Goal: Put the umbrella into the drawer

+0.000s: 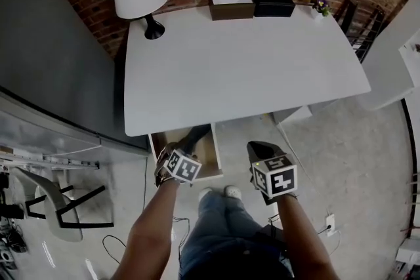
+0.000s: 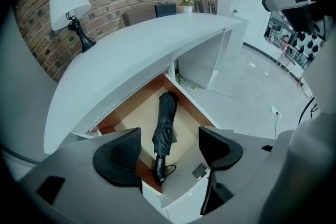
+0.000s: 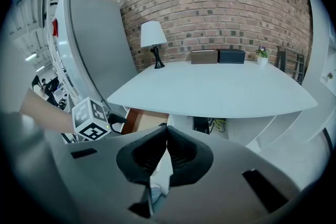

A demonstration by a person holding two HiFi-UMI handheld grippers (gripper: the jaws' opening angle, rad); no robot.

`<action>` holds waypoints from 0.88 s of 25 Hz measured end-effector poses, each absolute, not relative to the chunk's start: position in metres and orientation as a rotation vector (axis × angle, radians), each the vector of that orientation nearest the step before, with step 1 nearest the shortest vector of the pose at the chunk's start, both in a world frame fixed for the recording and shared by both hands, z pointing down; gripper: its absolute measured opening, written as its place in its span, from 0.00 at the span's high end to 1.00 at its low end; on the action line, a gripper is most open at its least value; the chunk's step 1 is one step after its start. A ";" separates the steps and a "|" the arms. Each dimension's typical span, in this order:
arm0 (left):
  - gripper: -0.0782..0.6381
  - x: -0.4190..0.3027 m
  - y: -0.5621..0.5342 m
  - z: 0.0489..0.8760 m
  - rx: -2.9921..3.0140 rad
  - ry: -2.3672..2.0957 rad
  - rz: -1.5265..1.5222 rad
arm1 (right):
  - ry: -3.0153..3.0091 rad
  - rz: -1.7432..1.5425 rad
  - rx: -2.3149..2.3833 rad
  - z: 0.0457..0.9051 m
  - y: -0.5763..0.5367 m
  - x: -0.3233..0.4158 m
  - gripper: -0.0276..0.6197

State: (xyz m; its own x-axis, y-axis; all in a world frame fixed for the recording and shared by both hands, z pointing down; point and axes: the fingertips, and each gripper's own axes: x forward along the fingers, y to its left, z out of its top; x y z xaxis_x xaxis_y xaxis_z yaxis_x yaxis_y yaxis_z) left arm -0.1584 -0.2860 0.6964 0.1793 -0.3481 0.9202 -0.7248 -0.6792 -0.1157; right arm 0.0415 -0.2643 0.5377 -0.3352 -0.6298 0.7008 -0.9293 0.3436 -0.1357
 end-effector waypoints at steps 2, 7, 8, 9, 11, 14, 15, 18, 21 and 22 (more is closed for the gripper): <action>0.45 -0.161 -0.285 0.683 2.116 -1.058 1.454 | -2.083 0.712 1.338 0.530 -0.267 0.038 0.96; 0.45 -0.174 -0.292 0.646 2.111 -1.171 1.332 | -2.129 0.714 1.310 0.506 -0.274 0.032 0.96; 0.45 -0.178 -0.293 0.639 2.109 -1.193 1.308 | -2.137 0.713 1.309 0.501 -0.276 0.032 0.96; 0.45 -0.181 -0.295 0.632 2.108 -1.217 1.282 | -2.146 0.707 1.309 0.497 -0.278 0.031 0.96; 0.45 -0.187 -0.300 0.617 2.111 -1.269 1.221 | -2.167 0.682 1.308 0.488 -0.282 0.029 0.96; 0.45 -0.193 -0.307 0.595 2.127 -1.342 1.125 | -2.204 0.606 1.284 0.474 -0.288 0.024 0.96; 0.45 -0.194 -0.308 0.589 2.134 -1.360 1.097 | -2.212 0.577 1.273 0.470 -0.288 0.022 0.96; 0.45 -0.198 -0.308 0.568 2.154 -1.401 1.003 | -2.230 0.501 1.260 0.458 -0.287 0.020 0.96; 0.45 -0.204 -0.307 0.549 2.148 -1.440 0.920 | -2.250 0.456 1.274 0.445 -0.290 0.019 0.96; 0.45 -0.206 -0.307 0.543 2.151 -1.452 0.901 | -2.258 0.445 1.279 0.440 -0.292 0.019 0.96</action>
State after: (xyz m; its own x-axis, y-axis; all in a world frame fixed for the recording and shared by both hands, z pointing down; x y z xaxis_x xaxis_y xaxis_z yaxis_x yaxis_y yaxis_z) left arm -0.2057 -0.3073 0.5426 0.2559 -0.6702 0.6967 -0.9220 -0.3859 -0.0325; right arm 0.0188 -0.2916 0.4402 -0.4315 -0.6982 0.5712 -0.8627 0.5045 -0.0349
